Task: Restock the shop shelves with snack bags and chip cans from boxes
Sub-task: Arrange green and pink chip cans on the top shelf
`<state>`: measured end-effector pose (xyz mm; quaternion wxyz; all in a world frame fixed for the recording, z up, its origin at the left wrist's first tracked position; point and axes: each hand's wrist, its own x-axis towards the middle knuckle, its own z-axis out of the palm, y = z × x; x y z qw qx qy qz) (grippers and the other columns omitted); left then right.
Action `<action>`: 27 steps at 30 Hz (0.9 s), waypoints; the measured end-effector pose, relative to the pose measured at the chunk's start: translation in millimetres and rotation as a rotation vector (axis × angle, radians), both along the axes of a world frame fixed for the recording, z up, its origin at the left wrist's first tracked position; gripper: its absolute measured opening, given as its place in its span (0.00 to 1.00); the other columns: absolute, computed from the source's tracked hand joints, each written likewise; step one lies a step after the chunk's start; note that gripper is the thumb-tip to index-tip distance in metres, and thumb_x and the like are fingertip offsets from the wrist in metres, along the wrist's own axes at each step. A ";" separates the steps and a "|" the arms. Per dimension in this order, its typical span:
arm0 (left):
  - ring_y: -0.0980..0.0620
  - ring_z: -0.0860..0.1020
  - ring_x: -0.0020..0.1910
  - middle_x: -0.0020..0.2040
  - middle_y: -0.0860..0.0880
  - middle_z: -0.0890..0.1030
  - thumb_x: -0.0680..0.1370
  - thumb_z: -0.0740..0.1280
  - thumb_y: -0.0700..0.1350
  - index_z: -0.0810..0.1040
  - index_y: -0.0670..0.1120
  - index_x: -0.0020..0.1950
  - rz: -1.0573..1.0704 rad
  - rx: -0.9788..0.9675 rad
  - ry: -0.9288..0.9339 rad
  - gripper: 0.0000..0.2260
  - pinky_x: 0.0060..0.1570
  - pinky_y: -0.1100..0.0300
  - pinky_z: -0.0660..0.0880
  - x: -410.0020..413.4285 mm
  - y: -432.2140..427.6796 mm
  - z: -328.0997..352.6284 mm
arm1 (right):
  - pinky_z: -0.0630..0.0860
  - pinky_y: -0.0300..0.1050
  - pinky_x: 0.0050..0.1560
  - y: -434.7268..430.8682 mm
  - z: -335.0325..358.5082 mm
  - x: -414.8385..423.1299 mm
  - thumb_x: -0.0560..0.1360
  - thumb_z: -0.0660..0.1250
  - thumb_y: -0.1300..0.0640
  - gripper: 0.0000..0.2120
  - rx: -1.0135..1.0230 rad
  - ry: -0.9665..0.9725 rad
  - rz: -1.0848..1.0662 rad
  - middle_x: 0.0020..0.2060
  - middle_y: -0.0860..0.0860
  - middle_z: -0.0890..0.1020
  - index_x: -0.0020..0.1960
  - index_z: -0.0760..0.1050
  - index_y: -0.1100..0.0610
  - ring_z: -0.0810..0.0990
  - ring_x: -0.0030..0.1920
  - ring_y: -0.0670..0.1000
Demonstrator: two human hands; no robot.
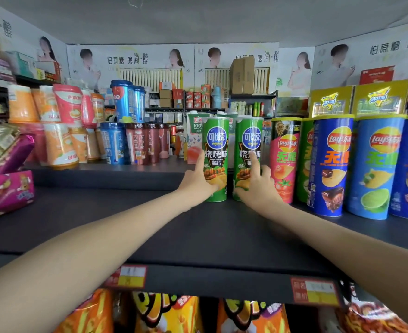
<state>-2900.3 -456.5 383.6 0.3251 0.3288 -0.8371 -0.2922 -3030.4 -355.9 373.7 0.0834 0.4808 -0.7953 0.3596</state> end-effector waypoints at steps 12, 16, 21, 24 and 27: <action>0.53 0.78 0.56 0.57 0.55 0.79 0.78 0.67 0.49 0.71 0.60 0.68 -0.023 0.085 0.319 0.19 0.59 0.57 0.73 161.7 134.4 -1.7 | 0.66 0.34 0.44 79.1 6.0 148.8 0.77 0.66 0.59 0.10 -0.238 -0.120 0.186 0.51 0.50 0.80 0.57 0.79 0.56 0.78 0.49 0.47; 0.57 0.81 0.47 0.51 0.54 0.81 0.76 0.68 0.49 0.76 0.62 0.57 0.062 0.232 0.525 0.11 0.52 0.57 0.79 234.1 185.2 -44.5 | 0.68 0.25 0.45 118.6 -33.8 223.8 0.76 0.66 0.60 0.06 -0.380 -0.236 0.426 0.42 0.41 0.80 0.50 0.78 0.51 0.76 0.40 0.33; 0.60 0.79 0.48 0.47 0.59 0.79 0.79 0.67 0.46 0.77 0.55 0.60 0.289 0.371 0.438 0.11 0.51 0.63 0.76 292.0 238.1 -138.6 | 0.72 0.29 0.43 140.0 -133.2 298.8 0.77 0.65 0.63 0.08 -0.145 -0.443 0.626 0.40 0.41 0.80 0.48 0.76 0.50 0.78 0.41 0.38; 0.58 0.78 0.48 0.48 0.56 0.79 0.78 0.67 0.47 0.76 0.59 0.54 0.454 0.563 0.398 0.08 0.48 0.64 0.76 318.6 251.2 -213.8 | 0.76 0.45 0.53 143.3 -203.8 331.0 0.77 0.65 0.63 0.07 0.116 -0.585 0.673 0.44 0.47 0.81 0.51 0.78 0.53 0.79 0.48 0.49; 0.54 0.81 0.40 0.46 0.46 0.80 0.74 0.67 0.49 0.75 0.58 0.45 0.582 0.860 0.495 0.03 0.42 0.61 0.79 355.6 270.1 -286.7 | 0.75 0.50 0.56 155.6 -267.4 362.1 0.77 0.65 0.61 0.09 0.370 -0.679 0.707 0.47 0.51 0.81 0.55 0.79 0.60 0.79 0.50 0.52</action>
